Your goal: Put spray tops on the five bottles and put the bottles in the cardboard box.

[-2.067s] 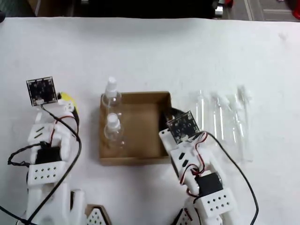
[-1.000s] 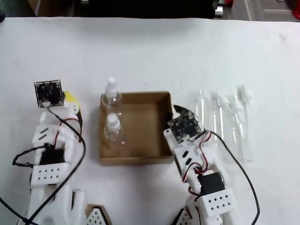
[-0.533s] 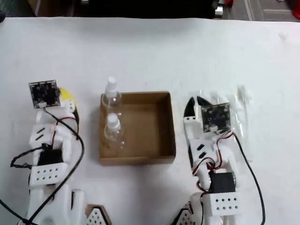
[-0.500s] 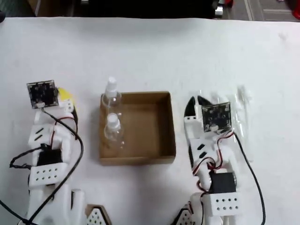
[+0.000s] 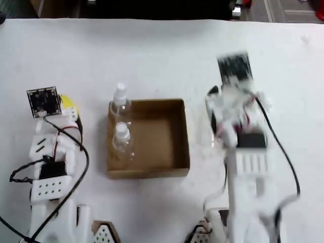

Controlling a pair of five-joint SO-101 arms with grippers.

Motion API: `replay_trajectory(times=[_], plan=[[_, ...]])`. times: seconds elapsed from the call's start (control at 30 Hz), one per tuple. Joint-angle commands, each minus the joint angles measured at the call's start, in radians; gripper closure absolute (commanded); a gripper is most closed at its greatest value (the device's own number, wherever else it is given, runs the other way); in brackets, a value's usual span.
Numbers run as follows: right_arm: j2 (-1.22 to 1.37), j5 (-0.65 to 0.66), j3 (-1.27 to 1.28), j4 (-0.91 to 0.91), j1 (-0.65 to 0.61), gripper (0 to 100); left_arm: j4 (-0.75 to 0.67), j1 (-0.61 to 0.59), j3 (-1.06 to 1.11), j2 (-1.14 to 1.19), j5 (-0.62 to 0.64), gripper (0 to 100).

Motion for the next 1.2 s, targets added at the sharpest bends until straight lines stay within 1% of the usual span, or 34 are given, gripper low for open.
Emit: replay_trajectory(times=[0.0, 0.13, 0.27, 0.33, 0.4, 0.5, 0.6, 0.9, 1.17], plan=[[0.426, 0.018, -0.445, 0.262, 0.013, 95.6, -0.021, -0.007, -0.003, -0.005, -0.003, 98], [0.72, 0.017, -0.73, 0.429, 0.013, 93.8, -0.021, -0.005, -0.003, -0.005, -0.003, 98], [0.957, 0.017, -0.977, 0.556, 0.024, 83.9, -0.021, -0.005, -0.003, -0.005, -0.003, 98], [1.055, 0.017, -1.094, 0.61, 0.033, 81.3, -0.021, -0.004, -0.003, -0.005, -0.003, 98], [1.141, 0.014, -1.197, 0.648, 0.051, 81.8, -0.021, 0.008, -0.003, -0.005, -0.006, 98], [1.26, -0.029, -1.326, 0.677, 0.071, 82.3, -0.02, 0.024, -0.003, -0.005, -0.008, 98], [1.368, -0.031, -1.433, 0.72, 0.074, 82.4, -0.02, 0.025, -0.003, -0.005, -0.008, 98], [1.563, -0.031, -1.709, 0.901, 0.059, 82.5, -0.021, 0.025, -0.003, -0.005, -0.008, 98], [1.59, -0.031, -1.731, 0.92, 0.067, 82.6, -0.021, 0.025, -0.003, -0.005, -0.008, 98]])
